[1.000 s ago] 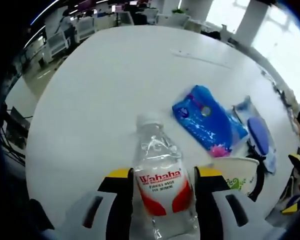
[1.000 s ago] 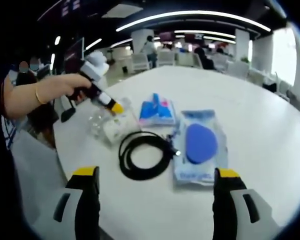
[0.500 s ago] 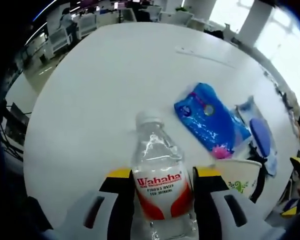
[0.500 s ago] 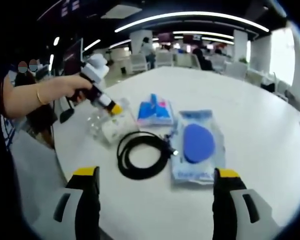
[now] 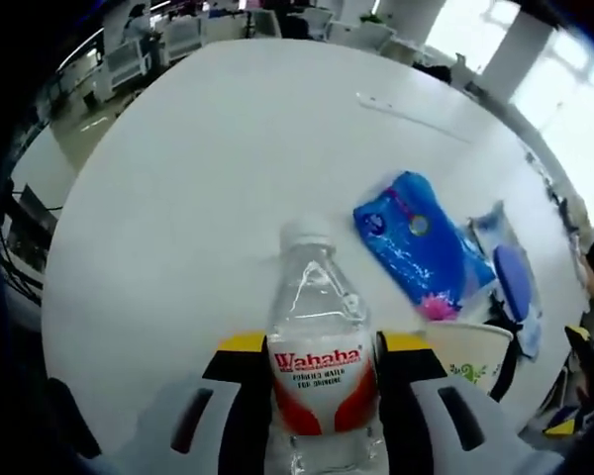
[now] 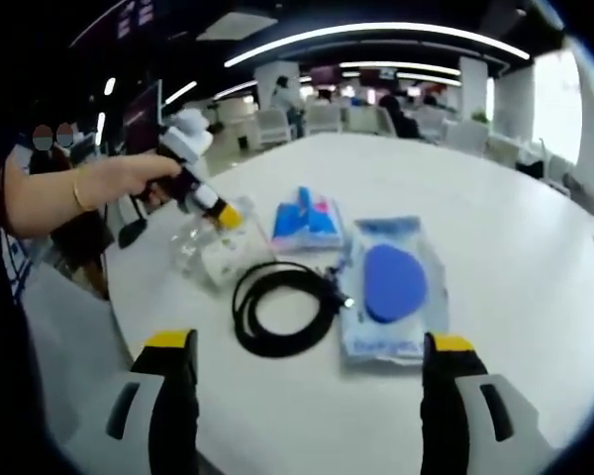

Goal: Arrange the tabletop items into an orderly group along one side of the table until the central work area is clear of visible clutter.

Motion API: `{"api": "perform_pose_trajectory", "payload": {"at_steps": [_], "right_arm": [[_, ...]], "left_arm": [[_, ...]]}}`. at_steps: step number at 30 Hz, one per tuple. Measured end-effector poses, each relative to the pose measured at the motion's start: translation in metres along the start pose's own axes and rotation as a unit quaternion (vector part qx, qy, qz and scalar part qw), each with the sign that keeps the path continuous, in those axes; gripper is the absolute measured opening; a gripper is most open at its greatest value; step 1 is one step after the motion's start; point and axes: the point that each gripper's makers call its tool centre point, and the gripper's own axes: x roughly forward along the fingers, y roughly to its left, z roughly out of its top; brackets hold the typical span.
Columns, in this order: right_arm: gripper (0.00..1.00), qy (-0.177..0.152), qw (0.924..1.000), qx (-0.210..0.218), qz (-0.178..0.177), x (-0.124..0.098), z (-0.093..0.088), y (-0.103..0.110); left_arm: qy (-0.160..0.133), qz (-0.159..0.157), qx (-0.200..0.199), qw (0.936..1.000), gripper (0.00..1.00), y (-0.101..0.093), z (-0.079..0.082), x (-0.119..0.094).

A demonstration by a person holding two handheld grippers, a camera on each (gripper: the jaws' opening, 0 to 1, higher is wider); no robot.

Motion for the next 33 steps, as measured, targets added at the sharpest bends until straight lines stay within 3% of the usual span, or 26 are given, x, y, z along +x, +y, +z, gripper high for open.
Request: {"api": "perform_pose_trajectory", "payload": {"at_steps": [15, 33], "right_arm": [[0.91, 0.005, 0.9997, -0.024, 0.001, 0.0, 0.005, 0.005], [0.91, -0.008, 0.9994, -0.032, 0.013, -0.008, 0.011, 0.019]], "left_arm": [[-0.033, 0.006, -0.016, 0.9993, 0.37, 0.015, 0.003, -0.023], [-0.101, 0.007, -0.023, 0.9946, 0.37, 0.018, 0.0, -0.06]]}}
